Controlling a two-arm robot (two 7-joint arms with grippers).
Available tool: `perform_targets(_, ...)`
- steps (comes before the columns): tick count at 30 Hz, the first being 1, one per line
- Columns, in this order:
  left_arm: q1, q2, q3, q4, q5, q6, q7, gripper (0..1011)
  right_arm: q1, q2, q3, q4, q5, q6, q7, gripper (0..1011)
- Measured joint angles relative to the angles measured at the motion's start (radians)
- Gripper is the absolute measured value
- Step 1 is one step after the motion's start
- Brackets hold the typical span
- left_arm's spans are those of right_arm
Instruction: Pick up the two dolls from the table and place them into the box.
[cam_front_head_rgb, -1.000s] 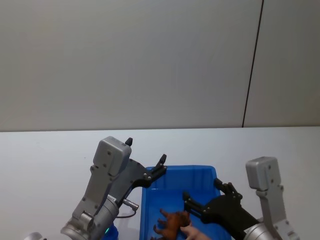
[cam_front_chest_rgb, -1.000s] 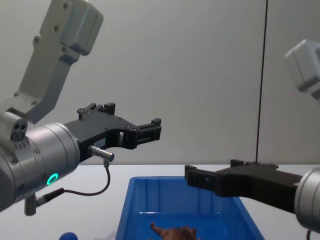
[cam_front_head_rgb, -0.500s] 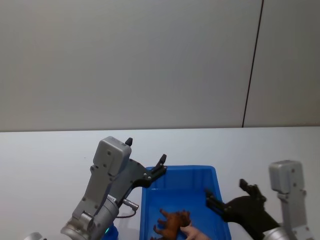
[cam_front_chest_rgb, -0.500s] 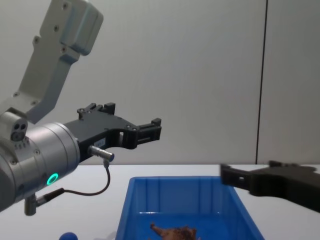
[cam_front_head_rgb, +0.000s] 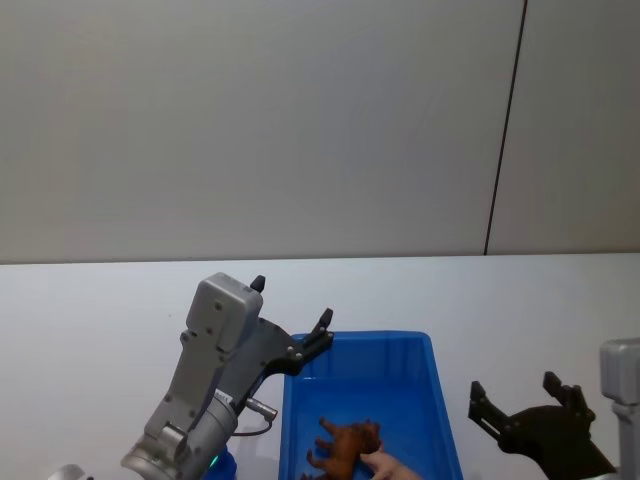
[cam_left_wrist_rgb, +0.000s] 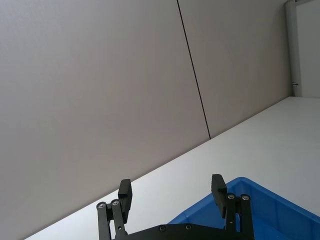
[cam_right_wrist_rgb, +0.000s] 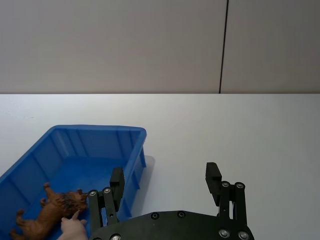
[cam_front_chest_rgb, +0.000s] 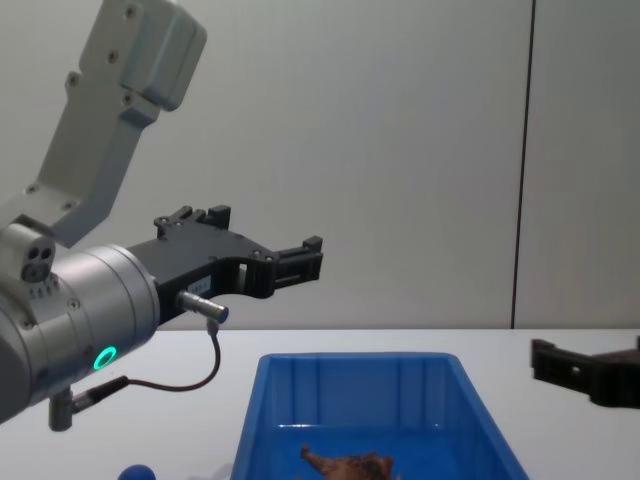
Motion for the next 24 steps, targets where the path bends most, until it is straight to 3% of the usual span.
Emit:
perform_targets(11,0.007,0.007,-0.006,-0.01,-0.009,0.02,0.007,1003,-0.025,0.014,0.013,-0.019,0.009,-0.004,-0.04,1001)
perform_targets(24,0.052,0.058,-0.037,-0.077,-0.083,0.13,0.049,1003,-0.037,0.02,0.019,-0.027,0.013,-0.006,-0.059,1001)
